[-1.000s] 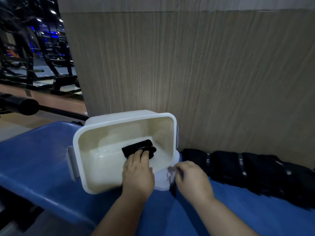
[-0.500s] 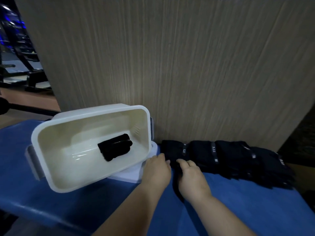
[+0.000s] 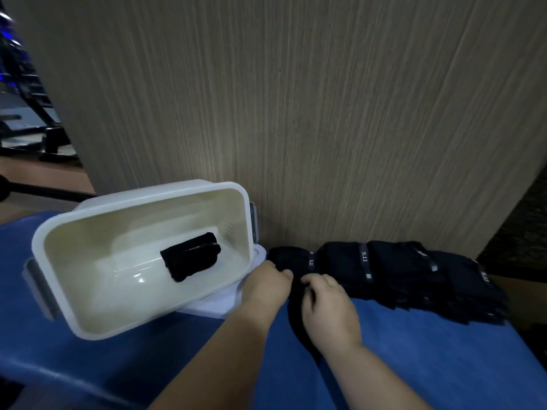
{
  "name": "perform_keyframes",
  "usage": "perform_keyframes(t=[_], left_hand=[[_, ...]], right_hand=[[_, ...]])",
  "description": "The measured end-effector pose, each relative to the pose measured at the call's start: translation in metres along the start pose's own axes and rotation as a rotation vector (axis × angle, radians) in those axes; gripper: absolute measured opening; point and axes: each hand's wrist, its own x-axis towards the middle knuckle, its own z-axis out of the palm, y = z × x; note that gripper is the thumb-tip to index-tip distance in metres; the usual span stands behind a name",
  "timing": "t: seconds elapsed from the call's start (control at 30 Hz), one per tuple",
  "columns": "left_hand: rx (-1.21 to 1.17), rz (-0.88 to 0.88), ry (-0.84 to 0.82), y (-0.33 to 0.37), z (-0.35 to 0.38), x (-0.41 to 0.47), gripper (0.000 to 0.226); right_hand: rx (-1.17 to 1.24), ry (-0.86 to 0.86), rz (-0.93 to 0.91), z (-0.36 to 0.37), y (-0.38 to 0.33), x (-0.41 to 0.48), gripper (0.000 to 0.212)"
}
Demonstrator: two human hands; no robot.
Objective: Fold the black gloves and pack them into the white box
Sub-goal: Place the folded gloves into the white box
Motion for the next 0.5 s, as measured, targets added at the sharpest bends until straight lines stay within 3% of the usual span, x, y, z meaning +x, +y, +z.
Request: perform_keyframes(t=[0.17,0.23,0.4,0.5], left_hand=[[-0.412,-0.092,-0.025,-0.022,-0.034,-0.016,0.012],[-0.559,-0.134,-0.064,-0.033,-0.054,-0.023,0.005],[-0.879,-0.262,-0.127,-0.057,-0.098,-0.037,0.009],[-0.918,-0.247,-0.092,-0.077,-0.117,-0.042,0.018]], right_hand=[[0.184,0.144,0.048,-0.003,-0.011,-0.002,0.008],[0.251,0.138,0.088,-0.004,-0.018,-0.001,0.009],[0.512,-0.094,0.255,0.007,-0.045,0.005,0.034],[0.951,-0.379,0.461,0.018,-0.073,0.007,0.045]])
